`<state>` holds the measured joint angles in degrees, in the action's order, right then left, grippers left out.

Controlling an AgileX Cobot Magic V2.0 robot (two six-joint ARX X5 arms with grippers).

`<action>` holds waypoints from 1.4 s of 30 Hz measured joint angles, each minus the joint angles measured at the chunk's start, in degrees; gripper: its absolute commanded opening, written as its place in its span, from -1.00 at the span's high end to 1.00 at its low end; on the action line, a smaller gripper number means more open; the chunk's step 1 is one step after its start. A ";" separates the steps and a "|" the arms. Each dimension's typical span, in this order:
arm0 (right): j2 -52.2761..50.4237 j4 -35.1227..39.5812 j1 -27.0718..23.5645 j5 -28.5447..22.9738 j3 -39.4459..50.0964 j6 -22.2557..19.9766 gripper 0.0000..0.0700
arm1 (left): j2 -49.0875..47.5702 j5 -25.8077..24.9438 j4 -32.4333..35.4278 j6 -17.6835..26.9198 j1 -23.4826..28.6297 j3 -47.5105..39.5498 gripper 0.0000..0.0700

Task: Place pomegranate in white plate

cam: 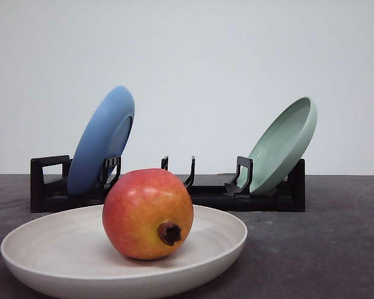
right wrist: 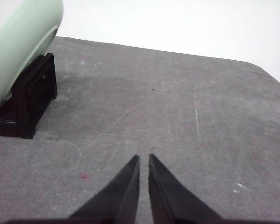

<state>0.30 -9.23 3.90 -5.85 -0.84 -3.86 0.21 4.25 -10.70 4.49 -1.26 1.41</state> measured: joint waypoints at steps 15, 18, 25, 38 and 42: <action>0.00 0.02 0.00 0.00 0.00 0.00 0.90 | 0.00 0.00 0.00 0.00 0.00 0.00 1.00; 0.00 0.02 0.00 0.02 0.00 0.00 0.90 | 0.00 0.00 0.00 0.00 0.00 0.00 1.00; 0.00 0.02 0.00 0.00 0.00 0.00 0.90 | 0.00 0.00 0.00 0.00 0.00 0.00 1.00; 0.00 0.02 0.00 0.00 0.00 0.00 0.90 | 0.00 0.00 0.00 0.00 0.00 0.00 1.00; 0.00 0.02 0.00 0.00 0.00 0.00 0.90 | 0.00 0.00 0.00 0.00 0.00 0.00 1.00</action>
<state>0.30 -9.21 3.90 -5.85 -0.84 -3.86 0.21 4.25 -10.70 4.49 -1.26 1.41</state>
